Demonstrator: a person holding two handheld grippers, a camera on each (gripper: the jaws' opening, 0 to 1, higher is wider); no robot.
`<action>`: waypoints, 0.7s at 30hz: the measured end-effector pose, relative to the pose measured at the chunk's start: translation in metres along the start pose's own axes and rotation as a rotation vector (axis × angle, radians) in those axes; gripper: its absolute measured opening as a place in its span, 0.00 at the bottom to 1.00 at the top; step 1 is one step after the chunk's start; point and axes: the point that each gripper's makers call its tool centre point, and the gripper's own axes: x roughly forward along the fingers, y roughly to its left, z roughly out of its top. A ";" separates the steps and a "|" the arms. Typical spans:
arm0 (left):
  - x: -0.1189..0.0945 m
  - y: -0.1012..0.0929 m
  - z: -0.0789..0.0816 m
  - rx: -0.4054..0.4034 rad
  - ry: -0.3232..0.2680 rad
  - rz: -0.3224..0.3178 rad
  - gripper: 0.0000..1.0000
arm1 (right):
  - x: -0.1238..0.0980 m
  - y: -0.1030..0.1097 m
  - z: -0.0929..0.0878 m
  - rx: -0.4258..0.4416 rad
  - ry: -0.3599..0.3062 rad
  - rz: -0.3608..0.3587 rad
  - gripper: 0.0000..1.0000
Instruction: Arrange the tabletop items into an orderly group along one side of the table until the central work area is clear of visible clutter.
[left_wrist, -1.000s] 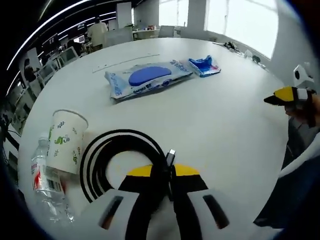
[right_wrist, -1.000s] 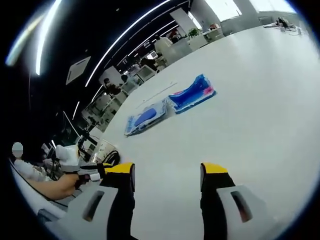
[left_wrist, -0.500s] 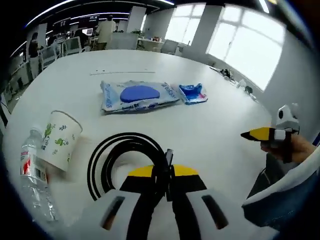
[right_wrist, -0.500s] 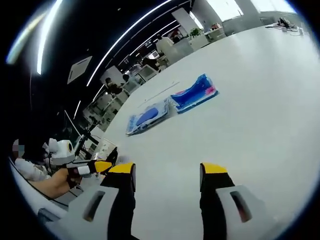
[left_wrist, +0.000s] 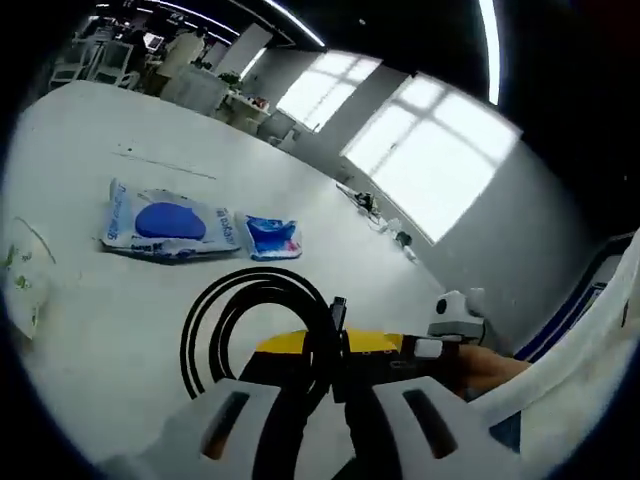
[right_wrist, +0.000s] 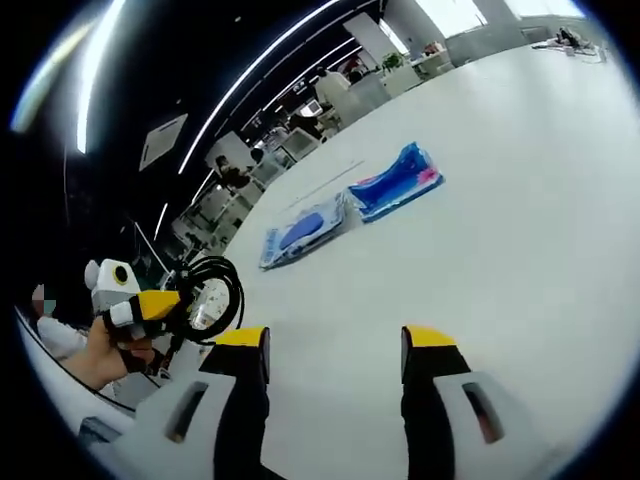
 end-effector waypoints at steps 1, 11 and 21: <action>0.001 -0.009 0.001 -0.020 0.000 -0.041 0.09 | 0.000 0.001 0.000 0.002 -0.001 0.004 0.52; 0.005 -0.071 -0.004 -0.065 0.042 -0.330 0.09 | 0.006 0.042 0.016 0.043 -0.091 0.225 0.60; -0.011 -0.113 0.009 -0.233 -0.007 -0.627 0.09 | -0.012 0.098 0.030 0.151 -0.182 0.581 0.72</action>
